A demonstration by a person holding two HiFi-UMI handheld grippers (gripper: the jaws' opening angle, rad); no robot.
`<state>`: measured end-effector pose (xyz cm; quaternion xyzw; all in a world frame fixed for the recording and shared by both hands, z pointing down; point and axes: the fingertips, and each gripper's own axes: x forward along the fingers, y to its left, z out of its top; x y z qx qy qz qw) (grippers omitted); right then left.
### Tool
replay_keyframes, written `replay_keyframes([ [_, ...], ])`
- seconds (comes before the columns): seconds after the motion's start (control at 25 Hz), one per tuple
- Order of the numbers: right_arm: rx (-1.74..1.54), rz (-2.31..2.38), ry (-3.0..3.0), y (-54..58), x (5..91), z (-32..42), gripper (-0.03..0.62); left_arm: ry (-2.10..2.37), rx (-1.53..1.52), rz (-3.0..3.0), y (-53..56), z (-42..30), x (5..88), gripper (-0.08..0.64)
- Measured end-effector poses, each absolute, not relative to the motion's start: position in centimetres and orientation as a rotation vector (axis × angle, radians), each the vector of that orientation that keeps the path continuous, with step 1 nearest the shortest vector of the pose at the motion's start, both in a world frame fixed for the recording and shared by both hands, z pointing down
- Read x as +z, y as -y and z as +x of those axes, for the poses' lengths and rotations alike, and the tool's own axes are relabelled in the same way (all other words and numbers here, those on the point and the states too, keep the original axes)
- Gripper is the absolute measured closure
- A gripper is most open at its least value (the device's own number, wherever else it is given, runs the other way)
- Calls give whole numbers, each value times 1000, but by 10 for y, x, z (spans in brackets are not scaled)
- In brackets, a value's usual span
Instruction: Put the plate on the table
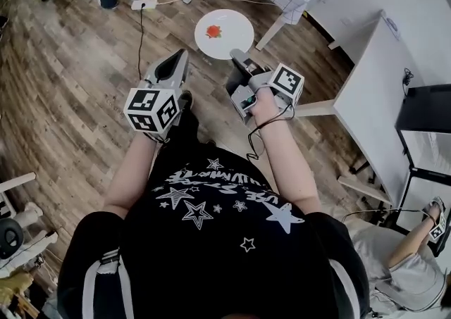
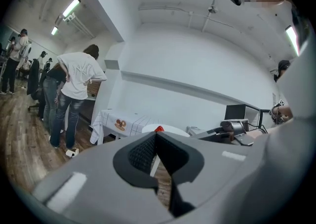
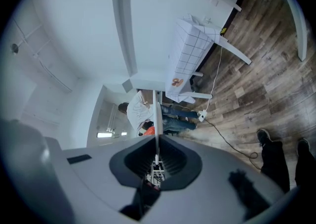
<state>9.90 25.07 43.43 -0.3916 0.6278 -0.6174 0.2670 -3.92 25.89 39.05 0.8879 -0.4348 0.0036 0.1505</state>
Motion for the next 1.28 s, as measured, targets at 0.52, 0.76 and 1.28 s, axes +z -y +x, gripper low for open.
replay_keyframes([
  [0.52, -1607, -1105, -1642, -152, 425, 120, 568, 1154, 1, 2597, -141, -24, 380, 551],
  [0.76, -1597, -1133, -1626, -103, 420, 126, 568, 1119, -3, 2605, -83, -19, 375, 551],
  [1.28, -1549, -1178, -1564, -17, 410, 129, 568, 996, 42, 2622, 11, -14, 382, 551],
])
